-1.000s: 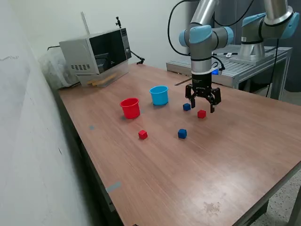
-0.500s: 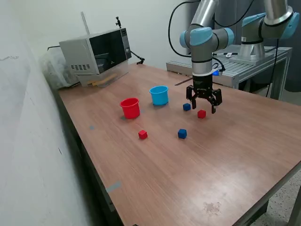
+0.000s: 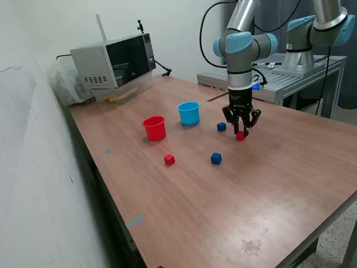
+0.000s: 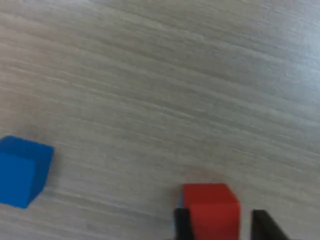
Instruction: Place red objects in the red bin, and blue objects in the blue bin.
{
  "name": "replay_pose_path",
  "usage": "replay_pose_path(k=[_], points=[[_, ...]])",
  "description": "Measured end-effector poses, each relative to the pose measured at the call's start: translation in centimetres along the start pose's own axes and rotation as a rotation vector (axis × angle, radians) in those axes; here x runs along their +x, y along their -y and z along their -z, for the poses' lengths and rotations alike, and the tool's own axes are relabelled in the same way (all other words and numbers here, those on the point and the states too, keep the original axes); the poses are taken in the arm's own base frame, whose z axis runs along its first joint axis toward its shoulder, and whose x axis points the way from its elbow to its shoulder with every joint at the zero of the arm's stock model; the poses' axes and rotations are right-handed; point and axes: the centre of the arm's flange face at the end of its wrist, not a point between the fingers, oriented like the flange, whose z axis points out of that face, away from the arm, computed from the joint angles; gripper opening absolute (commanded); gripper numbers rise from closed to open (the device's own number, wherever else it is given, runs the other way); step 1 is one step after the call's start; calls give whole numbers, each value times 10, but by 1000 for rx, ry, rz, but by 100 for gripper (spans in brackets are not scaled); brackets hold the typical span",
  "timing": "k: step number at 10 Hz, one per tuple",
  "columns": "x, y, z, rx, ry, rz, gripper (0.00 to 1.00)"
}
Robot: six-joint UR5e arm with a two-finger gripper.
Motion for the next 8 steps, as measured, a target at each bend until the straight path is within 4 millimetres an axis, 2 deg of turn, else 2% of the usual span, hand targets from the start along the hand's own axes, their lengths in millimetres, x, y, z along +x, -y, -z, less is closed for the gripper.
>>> replay_pose_path(k=[6, 7, 8], points=[[0, -2, 5, -9, 4, 3, 0], [0, -3, 17, -25, 9, 3, 0], [-1, -5, 36, -51, 16, 4, 0]])
